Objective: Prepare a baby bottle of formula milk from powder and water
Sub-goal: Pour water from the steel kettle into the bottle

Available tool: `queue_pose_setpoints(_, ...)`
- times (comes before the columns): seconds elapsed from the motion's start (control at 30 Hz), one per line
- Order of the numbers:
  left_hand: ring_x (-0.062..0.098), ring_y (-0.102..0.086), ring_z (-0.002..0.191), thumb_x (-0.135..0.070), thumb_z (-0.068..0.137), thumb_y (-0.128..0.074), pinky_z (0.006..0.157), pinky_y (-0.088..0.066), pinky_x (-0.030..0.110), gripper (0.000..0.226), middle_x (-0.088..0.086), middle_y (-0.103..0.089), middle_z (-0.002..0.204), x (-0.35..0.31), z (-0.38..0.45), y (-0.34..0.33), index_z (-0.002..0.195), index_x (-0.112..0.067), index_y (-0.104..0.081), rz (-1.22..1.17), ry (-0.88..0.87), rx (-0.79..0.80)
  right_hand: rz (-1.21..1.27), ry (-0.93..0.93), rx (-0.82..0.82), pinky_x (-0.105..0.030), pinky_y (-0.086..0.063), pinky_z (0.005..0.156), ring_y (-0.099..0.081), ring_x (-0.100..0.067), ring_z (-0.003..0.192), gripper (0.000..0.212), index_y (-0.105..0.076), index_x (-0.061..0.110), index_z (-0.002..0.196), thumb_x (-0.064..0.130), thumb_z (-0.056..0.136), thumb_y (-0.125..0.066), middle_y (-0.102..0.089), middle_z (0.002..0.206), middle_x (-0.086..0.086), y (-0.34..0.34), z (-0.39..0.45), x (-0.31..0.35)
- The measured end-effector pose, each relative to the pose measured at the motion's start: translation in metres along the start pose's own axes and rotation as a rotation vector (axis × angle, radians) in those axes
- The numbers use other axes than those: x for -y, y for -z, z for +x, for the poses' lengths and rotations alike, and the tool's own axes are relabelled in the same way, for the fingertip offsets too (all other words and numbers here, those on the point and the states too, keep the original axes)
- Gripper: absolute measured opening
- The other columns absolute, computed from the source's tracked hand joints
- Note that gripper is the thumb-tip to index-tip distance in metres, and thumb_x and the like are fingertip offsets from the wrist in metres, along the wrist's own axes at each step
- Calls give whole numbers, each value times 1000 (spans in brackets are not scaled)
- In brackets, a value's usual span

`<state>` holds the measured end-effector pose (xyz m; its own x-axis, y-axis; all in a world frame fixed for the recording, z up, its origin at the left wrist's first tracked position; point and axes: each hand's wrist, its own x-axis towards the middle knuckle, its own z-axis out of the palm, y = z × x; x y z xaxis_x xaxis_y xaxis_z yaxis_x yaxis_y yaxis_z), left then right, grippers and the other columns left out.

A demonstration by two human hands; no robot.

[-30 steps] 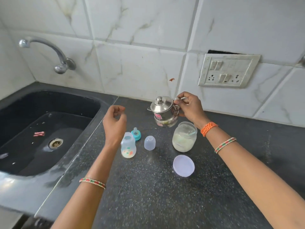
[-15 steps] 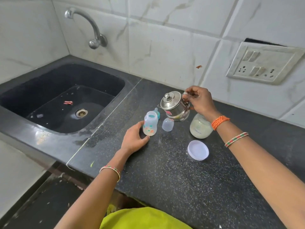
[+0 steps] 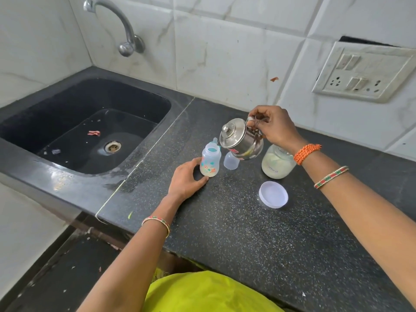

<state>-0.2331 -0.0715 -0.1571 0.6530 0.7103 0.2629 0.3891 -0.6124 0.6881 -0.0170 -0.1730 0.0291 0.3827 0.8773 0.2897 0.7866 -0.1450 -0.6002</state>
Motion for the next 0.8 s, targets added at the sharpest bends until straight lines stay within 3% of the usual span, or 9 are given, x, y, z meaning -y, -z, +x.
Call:
queue_pose_setpoints(0.23, 12, -59, 109, -34, 75, -71, 90, -41, 25, 56, -5, -64, 122, 0, -1, 0, 126, -26, -52, -9, -5, -11, -120, 57, -7, -30, -42, 72, -58, -13, 81, 5, -69, 27, 87, 28, 82, -71, -61, 79, 10, 1, 4, 12)
queue_pose_setpoints(0.8, 12, -58, 112, -36, 75, -71, 89, -37, 22, 58, -6, -63, 125, 3, 0, -2, 128, -26, -51, 4, 15, -4, -214, 89, -63, -28, -38, 70, -57, -14, 80, 8, -70, 24, 90, 29, 84, -68, -62, 83, 6, 24, 8, 29)
